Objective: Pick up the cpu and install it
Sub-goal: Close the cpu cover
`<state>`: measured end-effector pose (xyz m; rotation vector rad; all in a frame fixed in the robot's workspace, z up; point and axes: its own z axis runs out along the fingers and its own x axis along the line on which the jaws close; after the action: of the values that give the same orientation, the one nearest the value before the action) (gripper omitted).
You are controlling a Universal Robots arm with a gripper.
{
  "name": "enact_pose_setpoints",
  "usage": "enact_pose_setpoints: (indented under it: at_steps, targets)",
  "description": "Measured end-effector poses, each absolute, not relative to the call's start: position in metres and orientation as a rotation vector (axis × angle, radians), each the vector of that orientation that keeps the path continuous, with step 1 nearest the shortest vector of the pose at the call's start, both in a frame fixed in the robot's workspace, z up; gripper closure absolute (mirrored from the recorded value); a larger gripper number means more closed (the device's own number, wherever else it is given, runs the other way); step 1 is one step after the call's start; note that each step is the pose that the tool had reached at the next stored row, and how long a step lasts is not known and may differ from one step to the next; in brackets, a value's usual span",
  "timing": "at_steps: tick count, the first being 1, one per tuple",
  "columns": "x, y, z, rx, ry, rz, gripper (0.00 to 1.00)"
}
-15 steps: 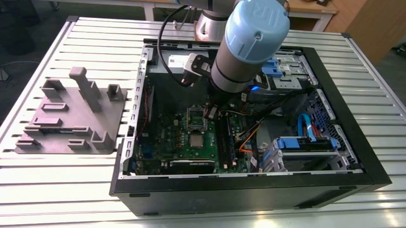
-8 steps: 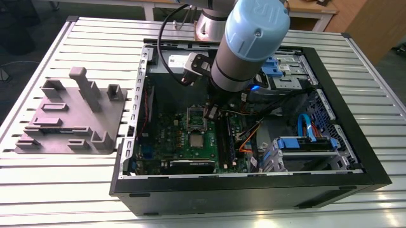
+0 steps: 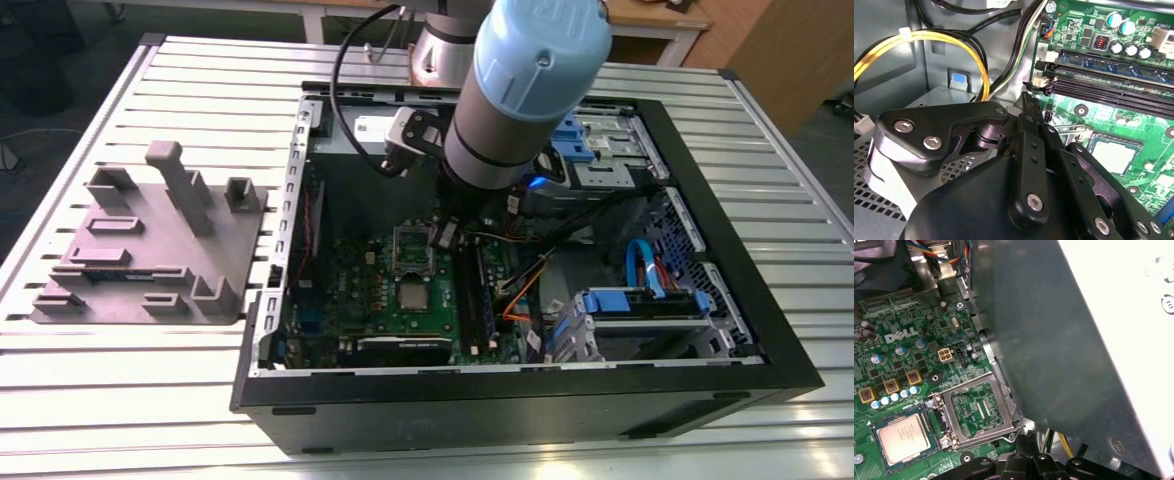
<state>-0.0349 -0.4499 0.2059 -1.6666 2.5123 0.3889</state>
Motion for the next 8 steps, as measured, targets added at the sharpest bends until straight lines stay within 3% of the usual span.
enact_pose_setpoints:
  at_steps: [8]
  targets:
    - [-0.0362,-0.4499,0.2099,-1.675,2.528,0.359,0.90]
